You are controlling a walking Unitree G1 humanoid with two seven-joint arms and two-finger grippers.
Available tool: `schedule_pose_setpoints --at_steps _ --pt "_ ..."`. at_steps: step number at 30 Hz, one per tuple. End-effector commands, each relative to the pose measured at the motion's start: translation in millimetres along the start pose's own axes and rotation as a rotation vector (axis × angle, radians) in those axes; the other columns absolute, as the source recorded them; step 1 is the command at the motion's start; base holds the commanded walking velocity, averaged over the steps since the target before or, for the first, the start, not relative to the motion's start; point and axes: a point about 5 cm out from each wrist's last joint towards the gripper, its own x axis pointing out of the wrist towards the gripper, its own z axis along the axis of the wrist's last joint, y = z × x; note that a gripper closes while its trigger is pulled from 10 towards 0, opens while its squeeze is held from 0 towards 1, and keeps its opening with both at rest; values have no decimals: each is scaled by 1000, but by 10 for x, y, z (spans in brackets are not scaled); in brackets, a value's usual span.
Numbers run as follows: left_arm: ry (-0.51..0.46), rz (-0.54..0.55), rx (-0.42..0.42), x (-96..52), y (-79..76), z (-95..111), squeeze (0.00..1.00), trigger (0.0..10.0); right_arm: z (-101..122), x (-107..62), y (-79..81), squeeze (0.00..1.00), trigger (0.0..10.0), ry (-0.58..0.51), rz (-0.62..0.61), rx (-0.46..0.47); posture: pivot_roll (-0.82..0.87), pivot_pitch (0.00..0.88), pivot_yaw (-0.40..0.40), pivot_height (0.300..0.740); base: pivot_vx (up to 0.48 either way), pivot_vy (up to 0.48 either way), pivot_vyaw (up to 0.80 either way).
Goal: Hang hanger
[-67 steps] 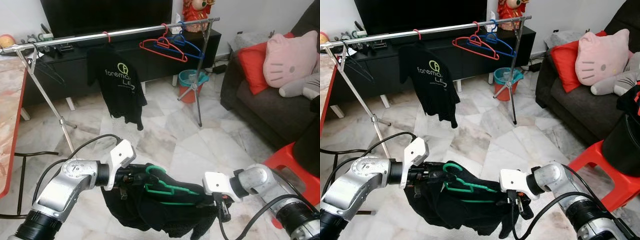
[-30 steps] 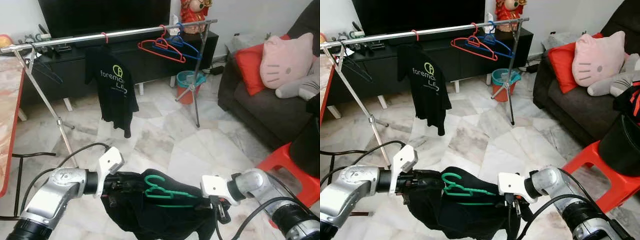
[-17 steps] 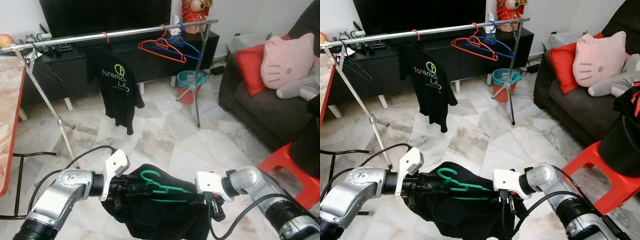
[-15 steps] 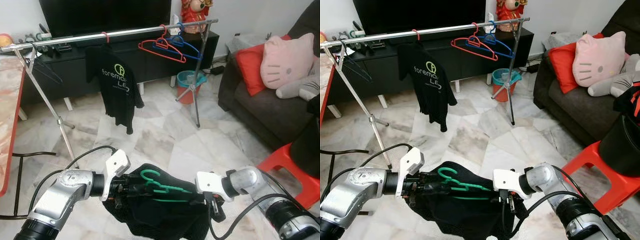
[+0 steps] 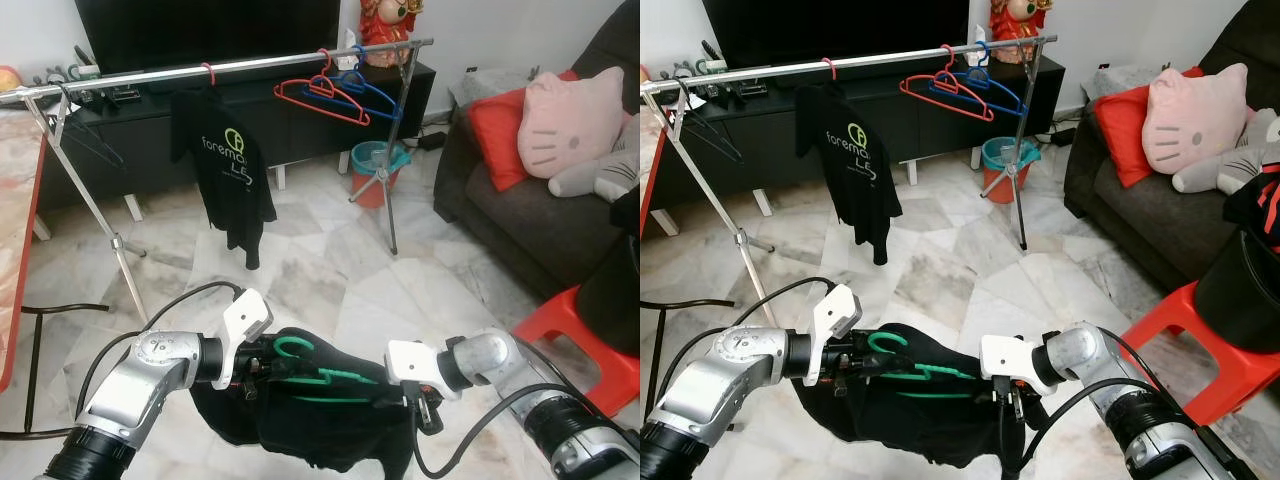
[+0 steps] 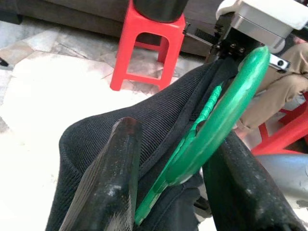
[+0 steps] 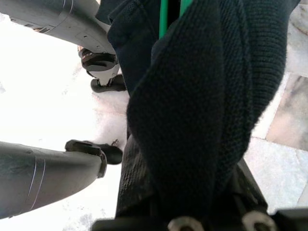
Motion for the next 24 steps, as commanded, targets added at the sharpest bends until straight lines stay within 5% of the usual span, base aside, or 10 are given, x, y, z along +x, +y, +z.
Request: schedule_pose_setpoints --at_steps 1,23,24 --pt "7 11 20 8 31 35 0 10000 85 -51 -61 0 0 -30 -19 -33 83 0 -71 740 0 0 0" --pt "53 -23 15 50 -8 -49 0 10000 244 -53 -197 0 0 -69 -64 -45 83 0 -71 740 0 0 0" --pt "51 -22 13 50 -6 -50 0 8941 245 -54 -198 0 0 -69 -63 -45 83 0 -71 740 0 0 0"
